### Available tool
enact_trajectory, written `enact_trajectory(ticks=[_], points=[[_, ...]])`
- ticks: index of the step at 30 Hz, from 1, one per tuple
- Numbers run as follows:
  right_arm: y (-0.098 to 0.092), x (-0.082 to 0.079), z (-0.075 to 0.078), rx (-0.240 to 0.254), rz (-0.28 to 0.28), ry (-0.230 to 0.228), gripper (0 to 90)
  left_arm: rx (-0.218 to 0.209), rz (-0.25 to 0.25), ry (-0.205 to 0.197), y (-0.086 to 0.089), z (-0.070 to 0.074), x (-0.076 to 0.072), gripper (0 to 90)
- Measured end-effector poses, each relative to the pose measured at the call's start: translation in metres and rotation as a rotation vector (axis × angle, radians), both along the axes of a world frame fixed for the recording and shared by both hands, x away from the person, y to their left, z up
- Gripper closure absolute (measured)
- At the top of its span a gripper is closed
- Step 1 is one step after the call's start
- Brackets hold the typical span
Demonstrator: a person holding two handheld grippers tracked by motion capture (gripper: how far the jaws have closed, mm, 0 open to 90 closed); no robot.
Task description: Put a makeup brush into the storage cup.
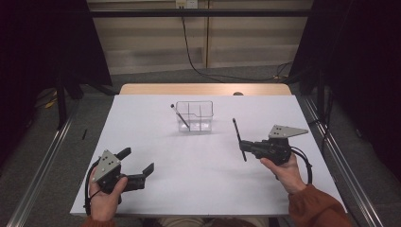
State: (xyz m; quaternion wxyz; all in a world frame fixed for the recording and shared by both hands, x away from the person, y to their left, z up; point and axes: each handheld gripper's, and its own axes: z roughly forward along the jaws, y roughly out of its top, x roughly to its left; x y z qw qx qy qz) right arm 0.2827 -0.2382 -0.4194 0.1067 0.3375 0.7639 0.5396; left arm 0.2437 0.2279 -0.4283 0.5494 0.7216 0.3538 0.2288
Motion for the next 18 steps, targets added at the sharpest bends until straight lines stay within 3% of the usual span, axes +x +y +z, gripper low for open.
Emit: enact_trajectory(ticks=[18], points=[[0.023, -0.005, 0.003, 0.008, 0.069, -0.013, 85.1, -0.001, -0.049, -0.015, -0.019, 0.008, -0.002, 2.4]])
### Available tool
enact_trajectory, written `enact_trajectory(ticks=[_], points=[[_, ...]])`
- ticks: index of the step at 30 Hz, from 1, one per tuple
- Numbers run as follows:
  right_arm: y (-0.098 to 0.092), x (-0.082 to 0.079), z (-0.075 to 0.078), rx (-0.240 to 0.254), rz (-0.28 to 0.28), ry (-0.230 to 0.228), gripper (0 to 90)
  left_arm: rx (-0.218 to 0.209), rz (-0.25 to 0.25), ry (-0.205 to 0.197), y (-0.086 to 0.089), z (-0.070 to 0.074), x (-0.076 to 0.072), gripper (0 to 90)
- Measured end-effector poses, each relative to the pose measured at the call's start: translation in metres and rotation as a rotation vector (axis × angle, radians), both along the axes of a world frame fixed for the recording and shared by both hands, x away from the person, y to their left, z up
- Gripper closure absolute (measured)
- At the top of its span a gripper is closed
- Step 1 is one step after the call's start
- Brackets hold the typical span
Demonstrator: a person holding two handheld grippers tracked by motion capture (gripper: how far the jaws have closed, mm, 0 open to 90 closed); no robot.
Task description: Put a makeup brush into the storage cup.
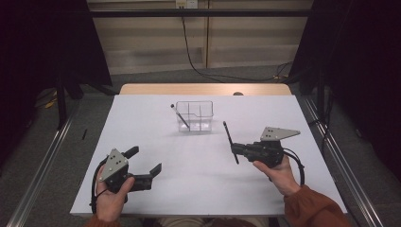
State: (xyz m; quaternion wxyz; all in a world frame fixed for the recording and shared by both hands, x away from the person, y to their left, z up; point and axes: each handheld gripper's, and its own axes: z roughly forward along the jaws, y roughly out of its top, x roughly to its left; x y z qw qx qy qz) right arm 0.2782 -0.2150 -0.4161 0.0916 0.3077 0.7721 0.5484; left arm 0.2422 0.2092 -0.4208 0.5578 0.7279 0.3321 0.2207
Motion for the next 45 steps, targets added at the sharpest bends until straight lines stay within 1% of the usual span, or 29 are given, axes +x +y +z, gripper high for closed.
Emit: enact_trajectory(ticks=[6, 10, 14, 16, 20, 24, 25, 26, 28, 29, 31, 34, 38, 40, 41, 42, 45], points=[[0.01, -0.002, -0.001, 0.005, 0.025, 0.006, 85.1, -0.003, -0.022, -0.019, -0.009, 0.006, -0.001, 2.5], [0.017, -0.003, -0.002, 0.002, 0.046, 0.009, 85.1, 0.0, -0.039, -0.018, -0.017, 0.007, 0.001, 2.4], [0.022, -0.003, -0.003, 0.007, 0.056, 0.015, 85.1, -0.003, -0.044, -0.019, -0.024, 0.008, 0.004, 2.3], [0.023, -0.003, -0.003, 0.013, 0.061, 0.017, 85.1, -0.006, -0.064, -0.01, -0.029, 0.009, 0.006, 2.1], [0.028, -0.003, -0.003, 0.013, 0.068, 0.019, 85.1, -0.008, -0.082, -0.014, -0.04, 0.01, 0.011, 2.1], [0.032, -0.004, -0.004, 0.013, 0.078, 0.021, 85.1, -0.008, -0.112, -0.016, -0.052, 0.014, 0.015, 2.2], [0.034, -0.005, -0.004, 0.012, 0.082, 0.021, 85.1, -0.022, -0.12, -0.018, -0.056, 0.015, 0.016, 2.5], [0.035, -0.005, -0.004, 0.012, 0.088, 0.026, 85.1, -0.025, -0.127, -0.013, -0.059, 0.016, 0.017, 2.5], [0.037, -0.004, -0.005, 0.017, 0.095, 0.031, 85.1, -0.036, -0.152, -0.009, -0.066, 0.02, 0.021, 2.5], [0.039, -0.004, -0.005, 0.016, 0.095, 0.03, 85.1, -0.032, -0.151, -0.014, -0.069, 0.022, 0.021, 2.6], [0.04, -0.003, -0.005, 0.017, 0.096, 0.029, 85.1, -0.045, -0.165, -0.015, -0.075, 0.028, 0.025, 2.7], [0.043, -0.002, -0.003, 0.023, 0.096, 0.023, 85.1, -0.041, -0.185, -0.018, -0.085, 0.032, 0.029, 2.7], [0.047, 0.0, 0.0, 0.027, 0.098, 0.008, 85.1, -0.034, -0.208, -0.018, -0.095, 0.036, 0.034, 2.9], [0.048, 0.001, 0.001, 0.029, 0.1, 0.005, 85.1, -0.03, -0.212, -0.023, -0.101, 0.036, 0.037, 2.9], [0.049, 0.002, 0.002, 0.03, 0.099, 0.002, 85.1, -0.036, -0.216, -0.024, -0.104, 0.036, 0.038, 3.0], [0.049, 0.002, 0.002, 0.03, 0.098, 0.003, 85.1, -0.042, -0.215, -0.018, -0.106, 0.036, 0.039, 3.0], [0.05, 0.003, -0.001, 0.023, 0.1, 0.006, 85.1, -0.04, -0.225, -0.007, -0.113, 0.033, 0.041, 3.1]])
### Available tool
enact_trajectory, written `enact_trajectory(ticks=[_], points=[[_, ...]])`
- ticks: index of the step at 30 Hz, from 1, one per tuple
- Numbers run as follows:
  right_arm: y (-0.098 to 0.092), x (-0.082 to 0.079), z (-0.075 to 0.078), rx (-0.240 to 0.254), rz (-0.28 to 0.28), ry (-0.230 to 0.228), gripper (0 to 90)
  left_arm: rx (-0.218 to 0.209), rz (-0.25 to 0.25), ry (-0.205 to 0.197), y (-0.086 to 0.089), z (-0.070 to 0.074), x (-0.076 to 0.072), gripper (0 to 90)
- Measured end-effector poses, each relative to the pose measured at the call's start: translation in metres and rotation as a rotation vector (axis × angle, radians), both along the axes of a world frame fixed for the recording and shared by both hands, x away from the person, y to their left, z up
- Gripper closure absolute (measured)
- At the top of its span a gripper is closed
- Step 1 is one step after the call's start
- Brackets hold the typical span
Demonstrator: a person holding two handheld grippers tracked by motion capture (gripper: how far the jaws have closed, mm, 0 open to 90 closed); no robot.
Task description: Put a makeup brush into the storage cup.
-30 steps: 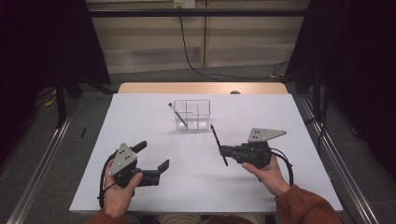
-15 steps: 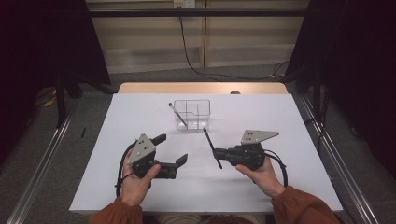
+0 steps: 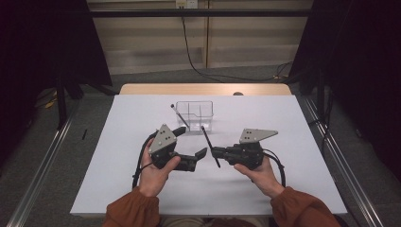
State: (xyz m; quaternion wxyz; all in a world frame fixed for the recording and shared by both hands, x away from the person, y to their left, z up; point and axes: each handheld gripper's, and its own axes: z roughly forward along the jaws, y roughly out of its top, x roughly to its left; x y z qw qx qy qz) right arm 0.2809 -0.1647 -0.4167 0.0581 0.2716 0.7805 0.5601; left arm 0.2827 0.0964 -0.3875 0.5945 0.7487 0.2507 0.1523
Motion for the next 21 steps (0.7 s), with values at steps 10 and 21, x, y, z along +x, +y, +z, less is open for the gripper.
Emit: enact_trajectory(ticks=[10, 21], points=[[0.0, -0.001, -0.001, 0.003, -0.018, -0.008, 85.1, -0.004, -0.009, 0.011, -0.013, -0.007, 0.003, 5.1], [0.004, -0.003, -0.006, -0.01, -0.002, 0.004, 85.0, 0.019, 0.002, 0.006, -0.016, -0.01, 0.0, 33.1]])
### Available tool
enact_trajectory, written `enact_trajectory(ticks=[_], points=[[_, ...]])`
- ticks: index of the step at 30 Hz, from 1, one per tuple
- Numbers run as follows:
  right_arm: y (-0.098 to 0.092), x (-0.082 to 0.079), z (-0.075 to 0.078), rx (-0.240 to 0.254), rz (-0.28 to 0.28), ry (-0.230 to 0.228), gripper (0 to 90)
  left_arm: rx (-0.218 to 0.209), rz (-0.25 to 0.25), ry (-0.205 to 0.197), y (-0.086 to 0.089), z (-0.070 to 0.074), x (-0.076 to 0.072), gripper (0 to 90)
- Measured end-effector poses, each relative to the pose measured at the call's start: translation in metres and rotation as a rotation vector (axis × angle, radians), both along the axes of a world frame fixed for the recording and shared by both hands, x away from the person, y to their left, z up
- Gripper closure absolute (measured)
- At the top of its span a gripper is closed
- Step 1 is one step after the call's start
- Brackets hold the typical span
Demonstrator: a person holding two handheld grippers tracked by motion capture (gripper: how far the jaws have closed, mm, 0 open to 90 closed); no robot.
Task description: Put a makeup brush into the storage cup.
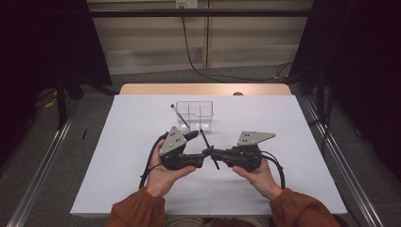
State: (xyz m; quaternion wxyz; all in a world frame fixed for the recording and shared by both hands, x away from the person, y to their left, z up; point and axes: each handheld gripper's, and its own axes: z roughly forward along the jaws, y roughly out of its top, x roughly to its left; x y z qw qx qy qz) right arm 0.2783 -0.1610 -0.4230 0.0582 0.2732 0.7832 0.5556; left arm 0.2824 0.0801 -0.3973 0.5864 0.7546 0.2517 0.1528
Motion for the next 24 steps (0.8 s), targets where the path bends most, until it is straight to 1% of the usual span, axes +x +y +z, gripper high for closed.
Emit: enact_trajectory(ticks=[1, 2, 3, 4, 5, 7, 8, 10, 11, 14, 18, 19, 21, 23, 24], points=[[0.0002, -0.0002, -0.0006, -0.003, 0.001, 0.0, 85.1, -0.012, -0.008, 0.021, -0.0013, -0.0007, 0.0004, 37.2], [0.0004, -0.0002, -0.0013, 0.0, 0.0, 0.002, 85.1, -0.011, -0.013, 0.032, -0.0016, -0.0009, 0.0006, 41.0], [0.0005, -0.0001, -0.0015, 0.0, 0.001, 0.004, 85.0, -0.011, -0.007, 0.03, -0.0019, -0.0012, 0.0004, 43.6], [0.0009, -0.0003, -0.0016, -0.004, 0.001, 0.004, 85.1, -0.019, -0.022, 0.041, -0.0025, -0.0022, 0.001, 48.8], [0.0012, -0.0005, -0.0017, -0.003, 0.002, 0.005, 85.1, -0.018, -0.026, 0.05, -0.003, -0.0027, 0.0012, 52.3], [0.0014, -0.0007, -0.0017, -0.003, 0.003, 0.003, 85.1, -0.017, -0.022, 0.046, -0.003, -0.0039, 0.0006, 56.9], [0.0012, -0.0006, -0.0017, -0.003, 0.003, 0.004, 85.0, -0.02, -0.026, 0.05, -0.0033, -0.0045, 0.0009, 59.3], [0.0009, -0.0004, -0.002, -0.003, 0.003, 0.004, 85.0, -0.029, -0.017, 0.049, -0.003, -0.0047, 0.001, 63.2], [0.001, -0.0004, -0.0021, -0.003, 0.003, 0.004, 85.1, -0.031, -0.025, 0.054, -0.0024, -0.0044, 0.0021, 66.9], [0.0017, -0.0008, -0.0027, -0.006, 0.009, 0.005, 85.0, -0.042, -0.023, 0.071, -0.0009, -0.0031, 0.0033, 73.6], [0.0024, -0.0014, -0.0033, -0.011, 0.014, 0.004, 85.1, -0.041, -0.038, 0.089, -0.0013, -0.0012, 0.0022, 76.5], [0.0024, -0.0015, -0.0033, -0.01, 0.015, 0.004, 85.1, -0.047, -0.042, 0.099, -0.0014, -0.0008, 0.0023, 77.1], [0.0026, -0.002, -0.0033, -0.011, 0.018, 0.003, 85.1, -0.052, -0.045, 0.099, -0.0008, -0.0006, 0.0029, 77.7], [0.0026, -0.0019, -0.003, -0.008, 0.016, 0.002, 85.1, -0.054, -0.048, 0.111, -0.0005, -0.0007, 0.0038, 78.1], [0.0026, -0.0018, -0.0033, -0.008, 0.015, 0.002, 85.0, -0.064, -0.048, 0.119, -0.0013, -0.0012, 0.0045, 78.4]])
